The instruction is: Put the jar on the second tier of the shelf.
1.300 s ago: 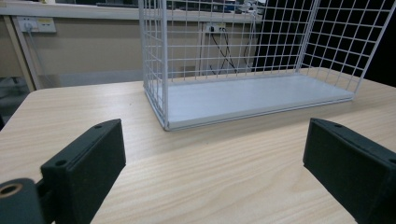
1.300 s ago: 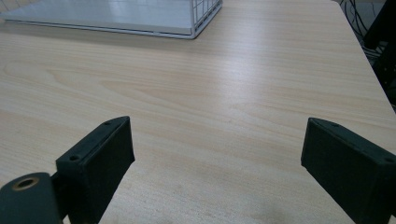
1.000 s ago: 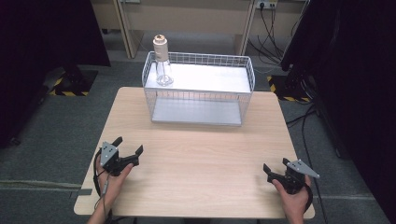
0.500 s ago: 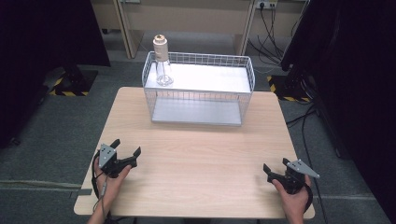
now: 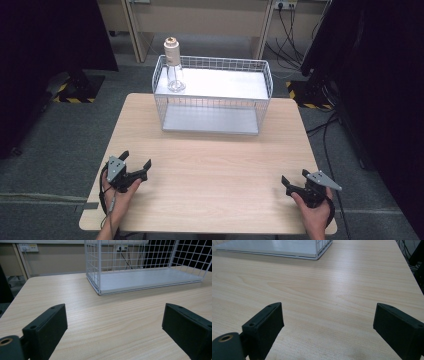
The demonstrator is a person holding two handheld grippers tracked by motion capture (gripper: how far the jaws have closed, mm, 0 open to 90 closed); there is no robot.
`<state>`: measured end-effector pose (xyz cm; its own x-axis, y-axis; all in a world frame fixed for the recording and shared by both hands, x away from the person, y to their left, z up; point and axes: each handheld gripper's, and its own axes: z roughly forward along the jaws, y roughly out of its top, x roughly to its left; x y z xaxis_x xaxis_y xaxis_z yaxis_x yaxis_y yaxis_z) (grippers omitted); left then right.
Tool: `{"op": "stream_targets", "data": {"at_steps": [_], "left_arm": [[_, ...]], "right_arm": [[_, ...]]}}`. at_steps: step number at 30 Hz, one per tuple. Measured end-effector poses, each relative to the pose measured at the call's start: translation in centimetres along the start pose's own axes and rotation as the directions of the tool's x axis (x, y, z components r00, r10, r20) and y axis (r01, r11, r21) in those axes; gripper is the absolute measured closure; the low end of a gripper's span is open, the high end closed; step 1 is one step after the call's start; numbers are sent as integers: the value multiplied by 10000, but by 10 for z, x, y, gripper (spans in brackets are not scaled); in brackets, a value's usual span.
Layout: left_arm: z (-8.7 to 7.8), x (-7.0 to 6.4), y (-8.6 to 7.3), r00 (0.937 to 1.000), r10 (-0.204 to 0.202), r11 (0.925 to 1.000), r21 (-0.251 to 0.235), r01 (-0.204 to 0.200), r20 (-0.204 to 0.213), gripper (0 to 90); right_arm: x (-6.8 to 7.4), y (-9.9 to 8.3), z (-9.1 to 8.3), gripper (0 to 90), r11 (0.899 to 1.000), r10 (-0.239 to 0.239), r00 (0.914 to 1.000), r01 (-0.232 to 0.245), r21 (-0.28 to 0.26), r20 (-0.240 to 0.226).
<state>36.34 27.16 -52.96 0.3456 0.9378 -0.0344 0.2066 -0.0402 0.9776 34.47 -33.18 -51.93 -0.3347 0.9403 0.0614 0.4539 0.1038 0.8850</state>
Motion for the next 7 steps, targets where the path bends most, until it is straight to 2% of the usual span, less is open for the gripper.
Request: {"op": "stream_targets", "data": {"at_steps": [7], "left_arm": [[0, 1, 0, 9999, -113, 9999, -47, 113, 12, 58]], "right_arm": [[1, 0, 0, 96, 10000, -39, 10000, 39, 51, 12]]}}
